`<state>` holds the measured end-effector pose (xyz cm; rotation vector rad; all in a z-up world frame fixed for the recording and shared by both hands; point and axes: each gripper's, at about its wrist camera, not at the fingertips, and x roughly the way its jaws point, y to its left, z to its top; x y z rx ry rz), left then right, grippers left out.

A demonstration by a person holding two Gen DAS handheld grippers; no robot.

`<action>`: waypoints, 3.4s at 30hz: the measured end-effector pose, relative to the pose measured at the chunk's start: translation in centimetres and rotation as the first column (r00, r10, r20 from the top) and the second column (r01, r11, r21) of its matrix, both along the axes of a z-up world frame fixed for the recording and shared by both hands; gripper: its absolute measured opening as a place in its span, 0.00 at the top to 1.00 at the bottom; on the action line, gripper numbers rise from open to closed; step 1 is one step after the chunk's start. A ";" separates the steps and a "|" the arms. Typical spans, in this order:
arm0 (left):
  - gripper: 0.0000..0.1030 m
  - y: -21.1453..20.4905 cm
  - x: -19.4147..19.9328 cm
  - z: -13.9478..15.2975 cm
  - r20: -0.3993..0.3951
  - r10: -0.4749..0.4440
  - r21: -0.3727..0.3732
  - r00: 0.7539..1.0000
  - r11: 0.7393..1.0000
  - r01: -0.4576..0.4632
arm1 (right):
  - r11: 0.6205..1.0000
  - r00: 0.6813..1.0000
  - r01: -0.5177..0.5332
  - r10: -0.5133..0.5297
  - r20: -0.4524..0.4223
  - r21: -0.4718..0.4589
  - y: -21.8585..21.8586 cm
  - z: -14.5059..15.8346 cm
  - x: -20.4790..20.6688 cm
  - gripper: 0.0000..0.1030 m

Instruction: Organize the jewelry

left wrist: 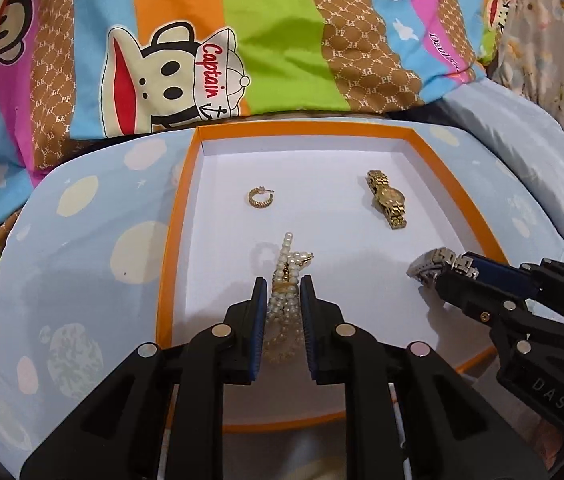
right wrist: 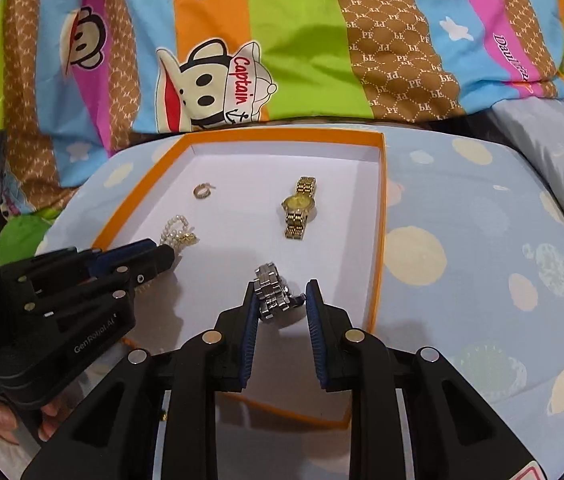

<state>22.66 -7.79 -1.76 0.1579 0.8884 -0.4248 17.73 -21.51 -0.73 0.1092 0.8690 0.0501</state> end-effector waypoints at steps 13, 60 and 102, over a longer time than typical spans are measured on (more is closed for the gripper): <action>0.51 4.4 -3.0 4.1 0.084 0.080 -0.141 0.993 0.988 -0.068 | 0.996 0.988 0.046 -0.057 0.143 0.076 -2.3 4.0 -6.2 0.59; 0.27 6.2 -16.2 0.3 -0.001 -0.016 -0.050 1.000 0.999 0.016 | 0.996 0.997 -0.044 0.039 0.064 0.073 2.9 -0.2 -13.9 0.56; 0.21 10.3 -17.5 1.1 0.000 0.019 -0.104 1.000 0.994 -0.019 | 0.954 0.960 -0.277 0.271 0.067 0.117 7.0 0.4 -13.9 0.97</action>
